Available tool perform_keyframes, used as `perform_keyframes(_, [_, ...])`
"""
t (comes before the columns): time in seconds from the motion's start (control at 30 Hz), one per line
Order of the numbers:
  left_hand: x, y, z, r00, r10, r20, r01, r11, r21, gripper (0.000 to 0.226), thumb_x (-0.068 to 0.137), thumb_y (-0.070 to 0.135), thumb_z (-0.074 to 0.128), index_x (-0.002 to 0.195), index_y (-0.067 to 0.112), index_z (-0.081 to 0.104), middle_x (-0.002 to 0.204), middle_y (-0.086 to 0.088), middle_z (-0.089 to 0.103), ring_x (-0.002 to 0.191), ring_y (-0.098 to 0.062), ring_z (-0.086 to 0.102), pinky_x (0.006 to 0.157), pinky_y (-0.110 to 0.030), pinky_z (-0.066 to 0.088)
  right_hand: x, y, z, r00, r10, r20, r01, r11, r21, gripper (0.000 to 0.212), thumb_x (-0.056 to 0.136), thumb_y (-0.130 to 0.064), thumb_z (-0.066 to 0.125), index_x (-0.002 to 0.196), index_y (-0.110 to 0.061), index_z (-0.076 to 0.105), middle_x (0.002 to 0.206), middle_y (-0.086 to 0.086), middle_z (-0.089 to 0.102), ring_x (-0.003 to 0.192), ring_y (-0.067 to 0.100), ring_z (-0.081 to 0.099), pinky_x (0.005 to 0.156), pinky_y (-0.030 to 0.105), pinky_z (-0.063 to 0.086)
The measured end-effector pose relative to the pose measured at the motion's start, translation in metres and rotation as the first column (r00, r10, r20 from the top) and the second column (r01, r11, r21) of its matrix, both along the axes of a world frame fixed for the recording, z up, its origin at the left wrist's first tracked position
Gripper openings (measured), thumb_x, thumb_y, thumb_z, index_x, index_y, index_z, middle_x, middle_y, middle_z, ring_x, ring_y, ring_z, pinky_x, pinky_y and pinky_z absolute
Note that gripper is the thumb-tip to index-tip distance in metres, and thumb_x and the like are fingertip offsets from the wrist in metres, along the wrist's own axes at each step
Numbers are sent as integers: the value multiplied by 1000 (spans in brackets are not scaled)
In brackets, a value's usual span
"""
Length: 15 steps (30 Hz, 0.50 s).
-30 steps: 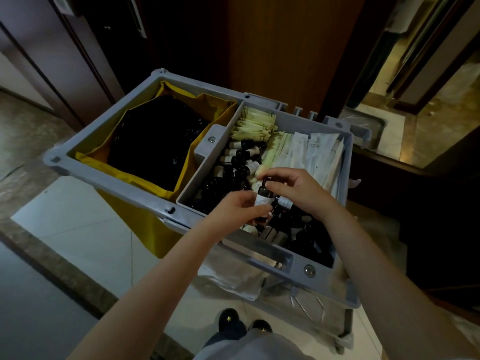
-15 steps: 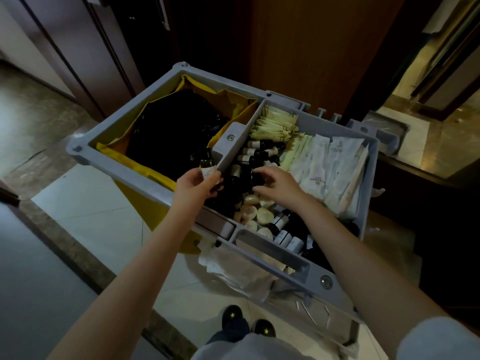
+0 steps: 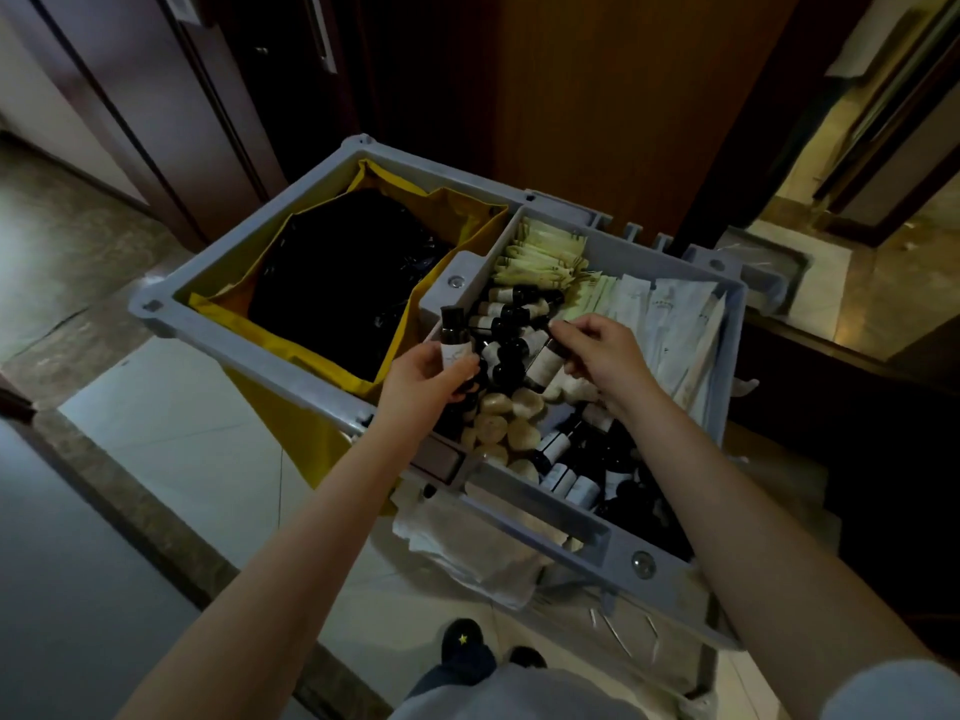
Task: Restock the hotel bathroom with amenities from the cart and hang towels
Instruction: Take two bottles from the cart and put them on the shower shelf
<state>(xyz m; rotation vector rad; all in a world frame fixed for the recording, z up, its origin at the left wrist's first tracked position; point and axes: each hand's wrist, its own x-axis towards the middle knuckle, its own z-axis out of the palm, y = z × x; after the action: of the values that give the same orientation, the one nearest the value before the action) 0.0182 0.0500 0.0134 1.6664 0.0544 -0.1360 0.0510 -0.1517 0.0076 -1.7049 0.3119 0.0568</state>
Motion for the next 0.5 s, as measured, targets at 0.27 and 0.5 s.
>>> perform_keyframes(0.27, [-3,-44,5,974,-184,-135,171,980,-105,9,93,23,56,98,17,61,92,-3,71,87,-17,69,73,-26,57,-30,-22,25,996,-83,-34,88,977,193,35,84,-28,69,62,-15,46,56,6,44,35,9,37,38,19,28])
perform_keyframes(0.5, [-11,-70,7,885,-417,-207,368,900,-234,16,93,16,55,105,7,60,94,-7,70,81,-17,71,71,-24,56,-42,-28,32,996,-81,23,78,993,94,35,81,-22,73,63,-13,44,57,6,44,32,6,36,36,17,30])
